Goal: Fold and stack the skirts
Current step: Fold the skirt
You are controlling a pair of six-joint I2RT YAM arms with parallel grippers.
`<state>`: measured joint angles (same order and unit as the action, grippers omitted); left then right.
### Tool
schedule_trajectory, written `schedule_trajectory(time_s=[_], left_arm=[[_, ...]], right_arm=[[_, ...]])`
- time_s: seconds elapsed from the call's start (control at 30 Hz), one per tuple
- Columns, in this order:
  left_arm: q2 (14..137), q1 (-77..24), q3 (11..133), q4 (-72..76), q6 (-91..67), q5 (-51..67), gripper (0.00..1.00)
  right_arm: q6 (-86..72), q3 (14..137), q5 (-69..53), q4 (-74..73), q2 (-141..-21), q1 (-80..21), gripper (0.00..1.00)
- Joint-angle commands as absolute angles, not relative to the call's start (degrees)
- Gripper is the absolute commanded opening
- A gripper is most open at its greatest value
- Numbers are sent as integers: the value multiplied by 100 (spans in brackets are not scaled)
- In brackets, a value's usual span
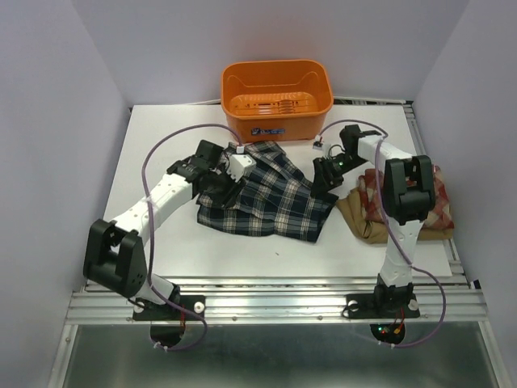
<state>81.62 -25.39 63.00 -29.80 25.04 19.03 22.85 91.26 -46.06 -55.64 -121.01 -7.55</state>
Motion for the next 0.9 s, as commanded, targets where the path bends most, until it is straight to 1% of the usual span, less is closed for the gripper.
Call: schedule_trajectory(time_s=[0.0, 0.03, 0.07, 0.17, 0.27, 0.37, 0.4, 0.43, 0.47, 0.5, 0.53, 0.63, 0.67, 0.7, 0.73, 0.77, 0.8, 0.83, 0.87], left_arm=[[8621, -2488, 6197, -3323, 2602, 2137, 48], [8944, -2453, 6179, -3270, 2575, 1927, 45], [9121, -2391, 6170, -3156, 2540, 1838, 38], [9665, -1943, 6213, -2875, 2461, 1645, 30], [9966, -1539, 6398, -2629, 2610, 1205, 23], [10133, -1292, 6661, -2373, 2943, 818, 22], [10134, -1275, 6793, -2303, 3127, 756, 22], [10108, -1257, 6846, -2259, 3225, 721, 22], [9986, -1257, 6899, -2241, 3330, 747, 26], [9906, -1257, 6995, -2250, 3470, 764, 28], [9662, -1257, 7048, -2294, 3533, 1026, 35], [9055, -1266, 7067, -2461, 3735, 1580, 50], [8548, -1274, 7023, -2548, 3918, 2095, 59], [8299, -1361, 6909, -2549, 4024, 2309, 63], [8053, -1467, 6856, -2549, 4104, 2468, 66], [7642, -1624, 6786, -2558, 4287, 2478, 69], [7472, -1826, 6689, -2610, 4393, 2461, 69], [7227, -2307, 6654, -2645, 4621, 2426, 69], [7146, -2555, 6584, -2741, 4745, 2426, 69]], right_arm=[[2127, 8406, -4517, -5037, -11769, -808, 53], [2118, 8254, -4535, -4993, -11725, -887, 52], [2066, 8096, -4553, -4931, -11620, -940, 51], [1812, 7551, -4675, -4642, -11366, -1185, 50], [1400, 7068, -4929, -4308, -11145, -1466, 50], [984, 6593, -5229, -3868, -10803, -1687, 55], [732, 6505, -5343, -3693, -10723, -1740, 61], [564, 6434, -5483, -3613, -10549, -1801, 64], [293, 6329, -5711, -3534, -10469, -1802, 66], [229, 6337, -5756, -3490, -10389, -1802, 72], [176, 6389, -5792, -3498, -10232, -1802, 74], [18, 6434, -5731, -3472, -9871, -1600, 78], [-235, 6451, -5617, -3454, -9644, -1547, 79], [-324, 6434, -5521, -3402, -9537, -1495, 80], [-447, 6407, -5398, -3349, -9449, -1416, 79], [-544, 6346, -5022, -3270, -9361, -1415, 79], [-684, 6215, -4818, -3148, -9230, -1415, 79], [-729, 6136, -4573, -3086, -9194, -1415, 79], [-790, 6048, -4527, -2928, -9159, -1415, 78]])
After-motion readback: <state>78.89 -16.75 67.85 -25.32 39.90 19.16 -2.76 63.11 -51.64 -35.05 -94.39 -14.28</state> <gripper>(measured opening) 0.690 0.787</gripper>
